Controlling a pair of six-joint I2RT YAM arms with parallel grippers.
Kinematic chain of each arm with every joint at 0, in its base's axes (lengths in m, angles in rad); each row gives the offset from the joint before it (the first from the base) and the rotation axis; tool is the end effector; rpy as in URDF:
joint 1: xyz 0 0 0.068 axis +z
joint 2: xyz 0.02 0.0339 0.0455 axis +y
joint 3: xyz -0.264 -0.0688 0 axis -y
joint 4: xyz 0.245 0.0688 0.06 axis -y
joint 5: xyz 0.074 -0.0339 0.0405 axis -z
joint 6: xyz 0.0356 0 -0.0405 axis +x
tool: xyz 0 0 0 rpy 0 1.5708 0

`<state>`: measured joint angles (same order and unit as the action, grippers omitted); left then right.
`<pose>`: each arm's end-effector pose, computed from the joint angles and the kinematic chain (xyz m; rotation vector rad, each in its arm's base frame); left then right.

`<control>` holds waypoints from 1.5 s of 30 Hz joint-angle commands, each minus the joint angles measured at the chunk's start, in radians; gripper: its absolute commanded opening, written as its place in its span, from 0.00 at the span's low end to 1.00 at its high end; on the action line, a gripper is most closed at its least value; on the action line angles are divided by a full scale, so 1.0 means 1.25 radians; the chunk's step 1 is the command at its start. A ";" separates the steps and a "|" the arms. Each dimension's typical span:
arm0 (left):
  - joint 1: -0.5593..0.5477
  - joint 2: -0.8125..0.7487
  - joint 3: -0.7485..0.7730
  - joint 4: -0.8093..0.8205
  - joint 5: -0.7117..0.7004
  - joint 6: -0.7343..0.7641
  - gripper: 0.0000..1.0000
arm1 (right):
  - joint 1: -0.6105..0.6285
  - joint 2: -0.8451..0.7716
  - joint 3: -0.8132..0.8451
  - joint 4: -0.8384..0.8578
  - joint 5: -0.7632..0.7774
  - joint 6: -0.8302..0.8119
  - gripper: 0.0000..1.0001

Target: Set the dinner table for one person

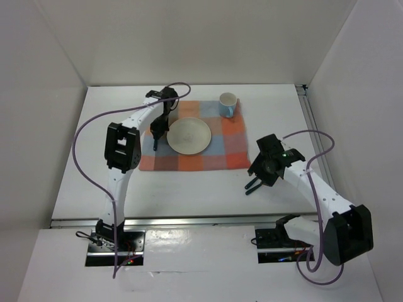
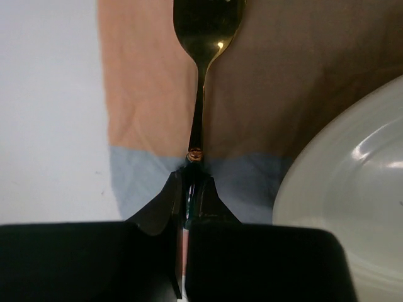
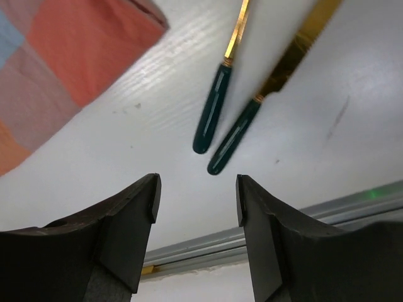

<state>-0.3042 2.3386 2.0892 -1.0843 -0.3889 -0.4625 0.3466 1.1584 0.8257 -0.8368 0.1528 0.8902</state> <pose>0.4627 -0.1311 0.1972 -0.2821 2.7403 0.3803 0.1975 0.0656 0.2315 0.7720 2.6122 0.1513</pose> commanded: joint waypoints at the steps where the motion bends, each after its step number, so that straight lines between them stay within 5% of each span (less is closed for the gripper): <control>1: -0.003 0.045 0.043 0.006 0.037 0.030 0.07 | -0.018 -0.070 -0.042 -0.047 0.027 0.126 0.62; 2: -0.003 0.045 0.043 -0.001 0.045 0.030 0.32 | -0.026 -0.077 -0.051 -0.055 0.035 0.141 0.62; 6: -0.003 0.015 0.035 -0.001 0.059 0.037 0.66 | -0.033 -0.078 -0.078 -0.052 0.035 0.157 0.62; 8: -0.003 -0.025 0.026 -0.001 0.060 0.037 0.74 | -0.050 -0.063 -0.078 -0.052 0.035 0.157 0.62; 21: -0.054 -0.297 -0.069 -0.055 0.014 -0.010 0.74 | -0.110 0.125 -0.062 0.183 0.020 -0.013 0.56; 29: -0.054 -0.355 -0.076 -0.074 -0.021 -0.029 0.75 | -0.118 0.212 -0.079 0.264 -0.024 -0.038 0.52; 33: -0.054 -0.364 -0.083 -0.074 -0.021 -0.029 0.75 | -0.110 0.240 -0.079 0.275 -0.024 -0.038 0.33; 39: -0.054 -0.364 -0.109 -0.074 -0.021 -0.029 0.75 | -0.093 0.240 -0.037 0.241 0.029 -0.046 0.26; 45: -0.054 -0.364 -0.109 -0.074 -0.021 -0.029 0.75 | -0.048 0.240 0.018 0.187 0.094 -0.036 0.00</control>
<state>-0.3737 1.9224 1.9560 -1.1637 -0.3973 -0.4797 0.2516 1.4567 0.7803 -0.5575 0.1879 0.8402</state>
